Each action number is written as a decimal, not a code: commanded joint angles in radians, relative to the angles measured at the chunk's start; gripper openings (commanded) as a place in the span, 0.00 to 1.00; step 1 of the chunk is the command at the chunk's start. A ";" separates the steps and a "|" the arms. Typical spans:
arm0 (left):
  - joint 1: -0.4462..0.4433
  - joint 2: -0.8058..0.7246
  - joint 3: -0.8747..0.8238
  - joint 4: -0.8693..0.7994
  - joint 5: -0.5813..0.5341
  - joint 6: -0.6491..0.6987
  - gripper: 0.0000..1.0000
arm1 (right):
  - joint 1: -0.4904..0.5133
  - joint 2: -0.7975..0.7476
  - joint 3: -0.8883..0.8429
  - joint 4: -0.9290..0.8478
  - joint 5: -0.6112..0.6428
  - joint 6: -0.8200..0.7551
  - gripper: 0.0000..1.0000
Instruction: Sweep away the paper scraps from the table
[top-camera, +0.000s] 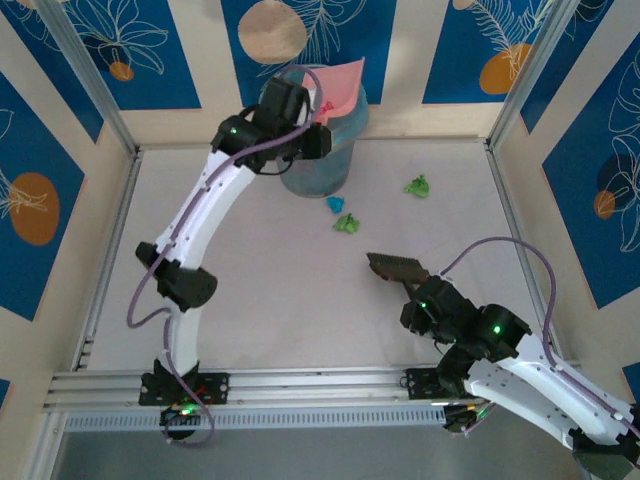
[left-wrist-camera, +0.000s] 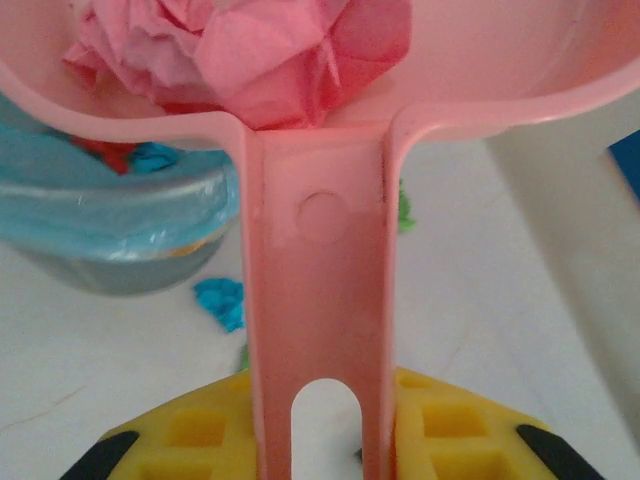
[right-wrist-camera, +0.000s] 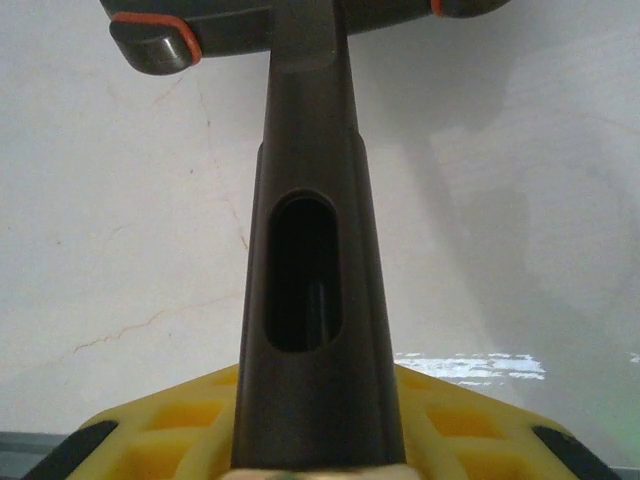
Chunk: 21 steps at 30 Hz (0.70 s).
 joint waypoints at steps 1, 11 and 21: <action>0.077 0.076 0.042 0.074 0.350 -0.193 0.00 | 0.009 -0.018 -0.013 0.061 -0.047 0.019 0.00; 0.143 0.155 -0.008 0.600 0.552 -0.653 0.00 | 0.023 -0.018 -0.008 0.033 -0.048 0.078 0.00; 0.146 0.180 -0.187 1.214 0.474 -1.114 0.00 | 0.035 -0.021 -0.036 0.006 -0.026 0.148 0.00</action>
